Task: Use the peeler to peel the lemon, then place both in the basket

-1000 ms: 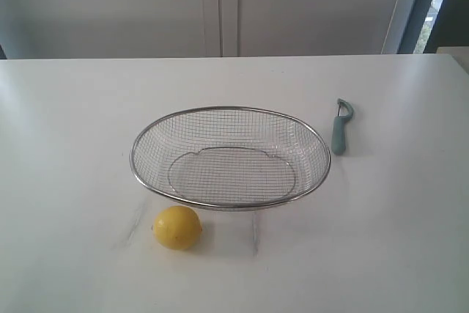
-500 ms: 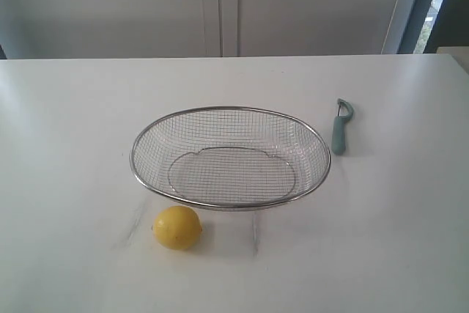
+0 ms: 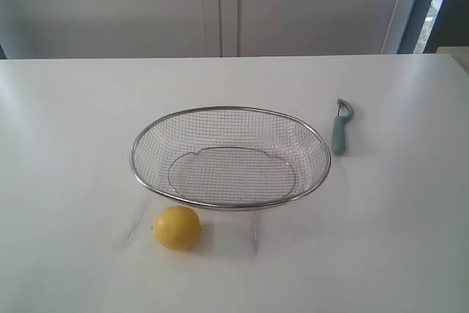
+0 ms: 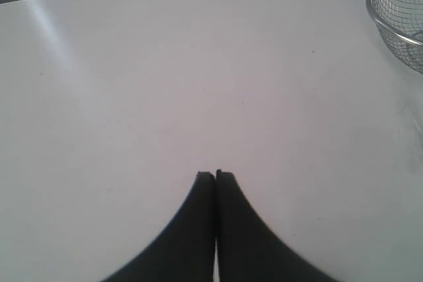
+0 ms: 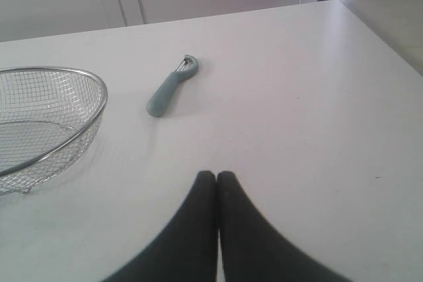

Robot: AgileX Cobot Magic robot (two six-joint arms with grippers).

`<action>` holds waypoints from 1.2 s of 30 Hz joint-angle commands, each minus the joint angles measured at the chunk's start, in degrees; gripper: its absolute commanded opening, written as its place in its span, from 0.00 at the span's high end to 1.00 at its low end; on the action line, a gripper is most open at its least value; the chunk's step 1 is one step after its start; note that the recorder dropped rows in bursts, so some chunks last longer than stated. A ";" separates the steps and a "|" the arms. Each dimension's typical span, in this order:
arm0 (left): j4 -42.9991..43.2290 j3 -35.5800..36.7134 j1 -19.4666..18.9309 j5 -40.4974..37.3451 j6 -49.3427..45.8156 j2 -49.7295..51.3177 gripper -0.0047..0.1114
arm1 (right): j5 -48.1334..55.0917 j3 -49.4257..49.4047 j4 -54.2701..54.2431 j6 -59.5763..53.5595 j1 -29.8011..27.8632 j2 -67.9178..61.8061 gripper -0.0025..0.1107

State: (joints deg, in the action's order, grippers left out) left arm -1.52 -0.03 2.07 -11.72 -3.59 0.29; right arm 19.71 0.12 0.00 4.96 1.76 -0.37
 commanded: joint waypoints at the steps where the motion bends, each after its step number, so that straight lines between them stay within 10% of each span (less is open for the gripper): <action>1: 0.14 0.03 -0.13 0.03 0.04 -0.29 0.96 | -0.69 -0.12 0.00 -0.17 0.25 0.37 0.98; 36: 0.14 0.03 -0.13 0.03 0.04 -0.29 0.96 | -36.13 -0.12 0.00 -0.17 0.25 0.37 0.98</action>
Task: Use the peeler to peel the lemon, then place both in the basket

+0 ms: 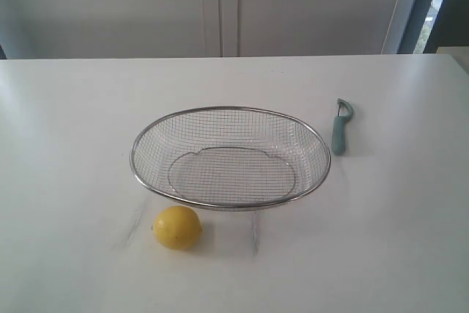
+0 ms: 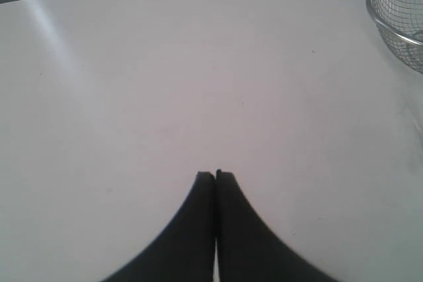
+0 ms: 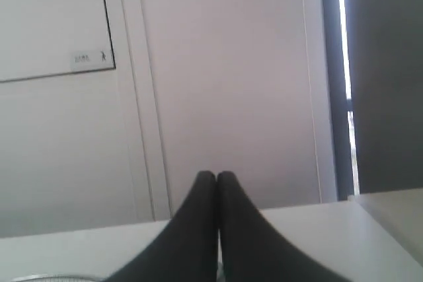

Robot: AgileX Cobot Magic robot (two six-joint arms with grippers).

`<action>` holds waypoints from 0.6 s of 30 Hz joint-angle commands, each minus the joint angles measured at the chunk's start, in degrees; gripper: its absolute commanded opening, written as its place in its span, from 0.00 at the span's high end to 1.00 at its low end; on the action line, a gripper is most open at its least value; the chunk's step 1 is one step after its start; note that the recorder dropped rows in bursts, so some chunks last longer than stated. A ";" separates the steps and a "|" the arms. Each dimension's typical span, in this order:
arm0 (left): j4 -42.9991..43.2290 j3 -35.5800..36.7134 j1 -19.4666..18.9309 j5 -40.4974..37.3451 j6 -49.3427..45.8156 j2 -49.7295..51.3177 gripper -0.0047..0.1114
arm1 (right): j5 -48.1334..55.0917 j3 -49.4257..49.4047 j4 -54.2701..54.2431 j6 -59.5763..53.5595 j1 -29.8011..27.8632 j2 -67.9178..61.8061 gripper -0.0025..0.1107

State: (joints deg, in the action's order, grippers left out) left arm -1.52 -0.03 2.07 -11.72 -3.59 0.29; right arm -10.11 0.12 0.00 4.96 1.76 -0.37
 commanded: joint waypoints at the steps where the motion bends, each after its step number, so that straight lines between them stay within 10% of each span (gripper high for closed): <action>1: 0.14 0.03 -0.13 0.03 0.04 -0.29 0.96 | -7.82 -0.12 0.00 -0.17 0.25 0.37 0.98; 18: 0.14 0.03 -0.13 0.03 0.04 -0.29 0.96 | -10.12 -0.12 0.00 -0.17 0.25 0.37 0.98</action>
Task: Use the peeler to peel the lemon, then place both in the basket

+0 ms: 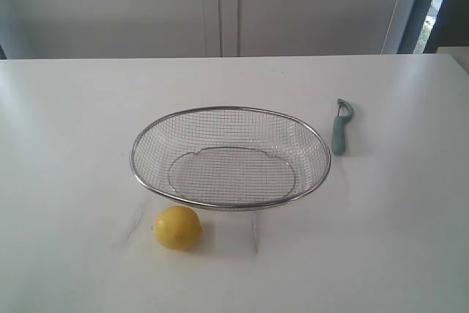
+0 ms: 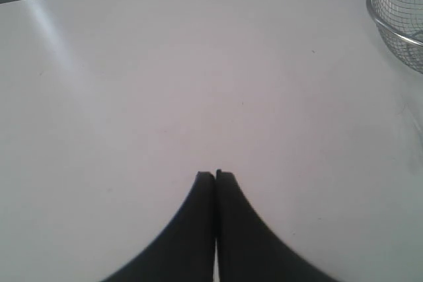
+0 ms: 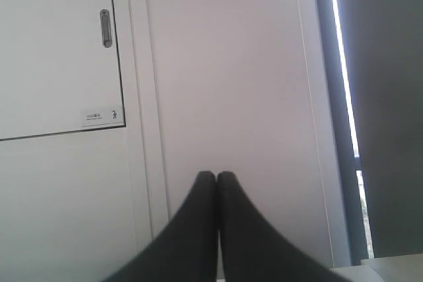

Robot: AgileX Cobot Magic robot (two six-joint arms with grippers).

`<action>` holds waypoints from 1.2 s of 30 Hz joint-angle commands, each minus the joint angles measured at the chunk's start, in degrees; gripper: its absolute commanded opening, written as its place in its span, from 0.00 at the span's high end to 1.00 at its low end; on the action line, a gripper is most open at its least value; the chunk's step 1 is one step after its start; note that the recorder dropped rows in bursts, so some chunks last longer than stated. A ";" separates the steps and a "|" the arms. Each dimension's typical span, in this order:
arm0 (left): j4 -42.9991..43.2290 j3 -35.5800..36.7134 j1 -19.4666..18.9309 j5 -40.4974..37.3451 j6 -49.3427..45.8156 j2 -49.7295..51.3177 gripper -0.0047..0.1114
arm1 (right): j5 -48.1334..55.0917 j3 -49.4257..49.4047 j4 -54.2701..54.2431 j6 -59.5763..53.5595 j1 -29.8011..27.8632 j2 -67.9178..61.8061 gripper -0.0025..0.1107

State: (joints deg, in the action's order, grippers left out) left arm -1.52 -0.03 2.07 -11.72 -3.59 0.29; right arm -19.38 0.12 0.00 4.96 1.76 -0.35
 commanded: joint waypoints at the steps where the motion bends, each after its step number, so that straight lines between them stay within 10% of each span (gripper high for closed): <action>1: 0.14 0.03 -0.13 0.03 0.04 -0.29 0.96 | -0.85 -0.12 0.00 -0.17 0.25 0.35 0.98; 36: 0.14 0.03 -0.13 0.03 0.04 -0.29 0.96 | -18.29 2.89 -13.34 -0.82 0.25 -7.09 0.98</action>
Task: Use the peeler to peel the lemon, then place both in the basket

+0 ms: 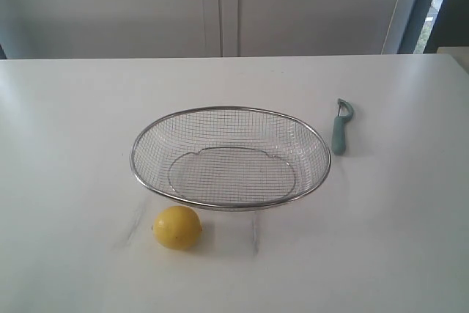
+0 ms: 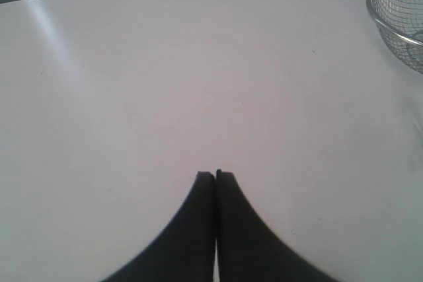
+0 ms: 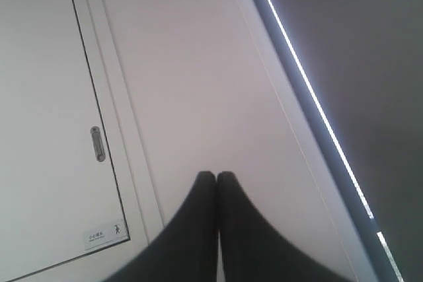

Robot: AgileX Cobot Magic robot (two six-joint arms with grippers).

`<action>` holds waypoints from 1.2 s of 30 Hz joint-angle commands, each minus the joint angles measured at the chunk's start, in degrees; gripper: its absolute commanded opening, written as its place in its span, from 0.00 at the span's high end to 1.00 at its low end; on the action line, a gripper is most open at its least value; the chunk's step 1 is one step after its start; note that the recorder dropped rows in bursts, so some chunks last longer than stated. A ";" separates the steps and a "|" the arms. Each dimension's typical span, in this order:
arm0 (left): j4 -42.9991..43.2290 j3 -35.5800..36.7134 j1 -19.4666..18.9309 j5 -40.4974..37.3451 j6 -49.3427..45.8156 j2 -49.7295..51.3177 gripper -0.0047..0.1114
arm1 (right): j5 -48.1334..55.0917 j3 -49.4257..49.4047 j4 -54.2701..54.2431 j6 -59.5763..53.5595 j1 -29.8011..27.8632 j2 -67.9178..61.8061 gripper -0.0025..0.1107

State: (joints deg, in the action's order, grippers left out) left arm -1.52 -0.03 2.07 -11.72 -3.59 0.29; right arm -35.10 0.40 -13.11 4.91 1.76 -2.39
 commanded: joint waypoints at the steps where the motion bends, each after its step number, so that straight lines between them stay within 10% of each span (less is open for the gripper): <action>1: 0.14 0.03 -0.13 0.03 0.04 -0.29 0.96 | -2.68 3.41 -0.22 -0.78 0.25 -6.35 0.98; 36: 0.14 0.03 -0.13 0.03 0.04 -0.29 0.96 | 30.31 34.38 10.81 -9.66 0.66 -51.88 0.98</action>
State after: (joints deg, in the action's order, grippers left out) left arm -1.52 -0.03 2.07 -11.72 -3.59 0.29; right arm -9.97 31.19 -2.80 -4.20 2.34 -52.36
